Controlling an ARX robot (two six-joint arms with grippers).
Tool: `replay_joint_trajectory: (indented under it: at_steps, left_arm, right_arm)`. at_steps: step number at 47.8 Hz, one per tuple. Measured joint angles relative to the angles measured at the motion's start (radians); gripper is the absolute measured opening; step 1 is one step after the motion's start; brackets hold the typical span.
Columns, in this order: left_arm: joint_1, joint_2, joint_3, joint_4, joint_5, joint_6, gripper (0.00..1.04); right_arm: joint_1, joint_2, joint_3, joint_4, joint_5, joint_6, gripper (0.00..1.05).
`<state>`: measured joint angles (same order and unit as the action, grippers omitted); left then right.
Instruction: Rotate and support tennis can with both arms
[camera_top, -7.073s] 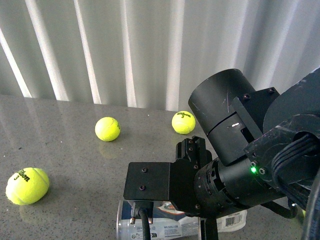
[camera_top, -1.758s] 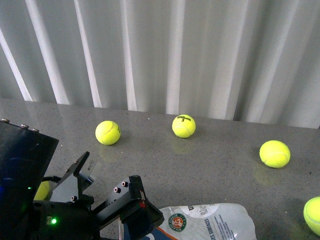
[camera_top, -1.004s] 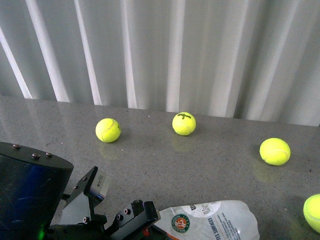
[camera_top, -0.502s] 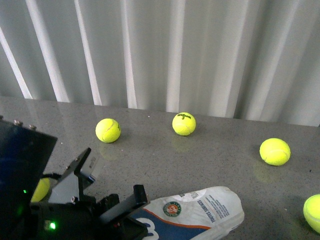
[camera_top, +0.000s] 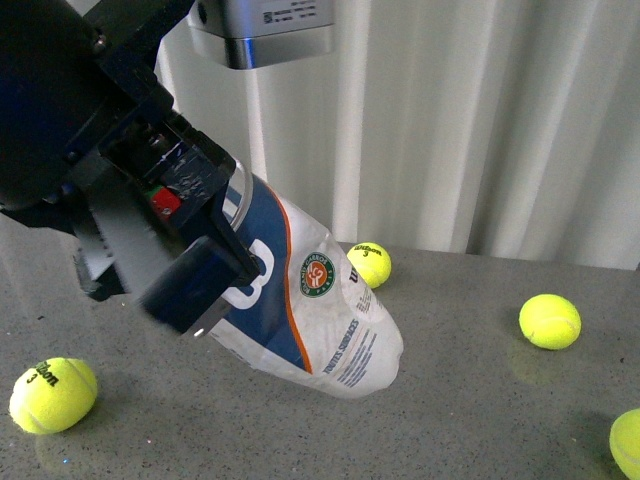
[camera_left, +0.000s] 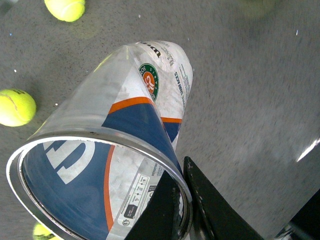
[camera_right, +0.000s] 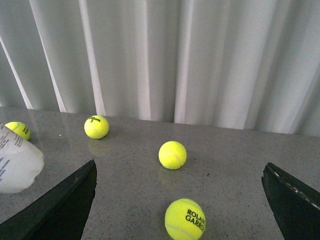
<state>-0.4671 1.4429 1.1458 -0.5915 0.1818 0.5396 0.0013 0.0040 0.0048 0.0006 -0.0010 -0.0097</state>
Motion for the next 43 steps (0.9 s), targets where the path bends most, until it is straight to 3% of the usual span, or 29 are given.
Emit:
replay_joint_trajectory:
  at_steps: [6,17,31,43]
  left_arm:
    - [-0.04,0.027,0.023,-0.067,-0.127,0.308,0.04]
    - [-0.105,0.106,0.042,-0.073,-0.27,0.688,0.04]
    - [-0.218,0.186,0.068,-0.083,-0.336,0.922,0.04]
    - [-0.229,0.261,0.155,-0.126,-0.344,1.013,0.04]
  right_arm:
    - [0.0,0.0,0.0,0.0,0.0,0.0,0.98]
    - [0.0,0.0,0.0,0.0,0.0,0.0,0.98]
    - [0.0,0.0,0.0,0.0,0.0,0.0,0.98]
    - [0.0,0.0,0.0,0.0,0.0,0.0,0.98]
